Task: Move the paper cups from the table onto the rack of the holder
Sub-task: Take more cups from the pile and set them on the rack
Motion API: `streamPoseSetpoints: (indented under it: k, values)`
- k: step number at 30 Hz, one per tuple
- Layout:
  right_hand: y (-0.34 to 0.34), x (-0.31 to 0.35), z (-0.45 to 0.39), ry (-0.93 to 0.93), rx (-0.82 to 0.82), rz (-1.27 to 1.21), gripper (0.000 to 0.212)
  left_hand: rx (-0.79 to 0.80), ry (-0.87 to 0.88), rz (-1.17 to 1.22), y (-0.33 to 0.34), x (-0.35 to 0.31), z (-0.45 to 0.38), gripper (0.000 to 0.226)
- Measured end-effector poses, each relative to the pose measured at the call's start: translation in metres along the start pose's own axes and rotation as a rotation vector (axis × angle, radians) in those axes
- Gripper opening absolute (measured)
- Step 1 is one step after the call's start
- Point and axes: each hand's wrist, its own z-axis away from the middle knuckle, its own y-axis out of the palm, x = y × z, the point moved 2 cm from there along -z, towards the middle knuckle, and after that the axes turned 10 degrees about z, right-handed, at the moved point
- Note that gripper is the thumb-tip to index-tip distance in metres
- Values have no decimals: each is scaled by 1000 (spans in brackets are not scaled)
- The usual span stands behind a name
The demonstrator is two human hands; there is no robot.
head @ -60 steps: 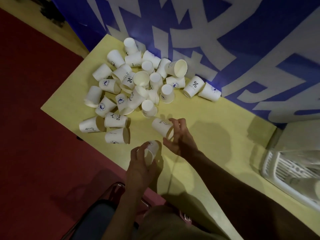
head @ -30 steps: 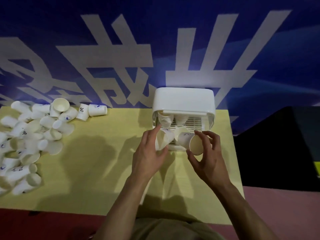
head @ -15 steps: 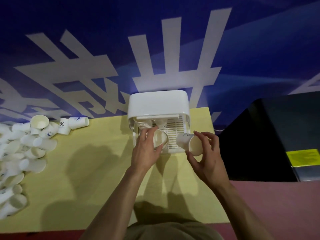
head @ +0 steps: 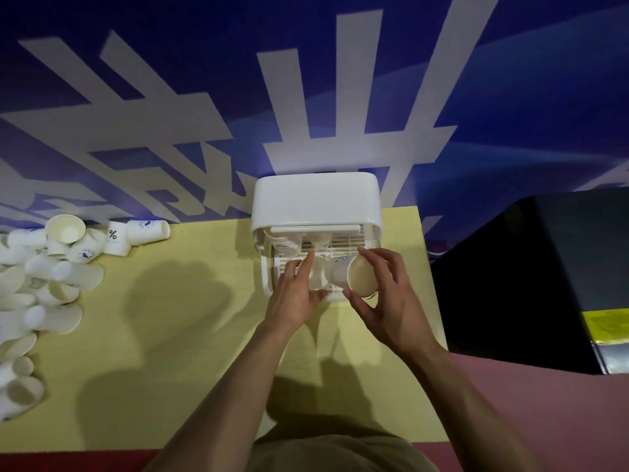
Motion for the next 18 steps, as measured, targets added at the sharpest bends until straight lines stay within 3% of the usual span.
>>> streamPoseSetpoints:
  k: [4,18]
  values:
    - [8,10,-15,-68,35,3,64,-51,8,81,-6,9,11,101]
    - [74,21,-47,-192,285,280,69,-215,-33,211,-34,43,65,76]
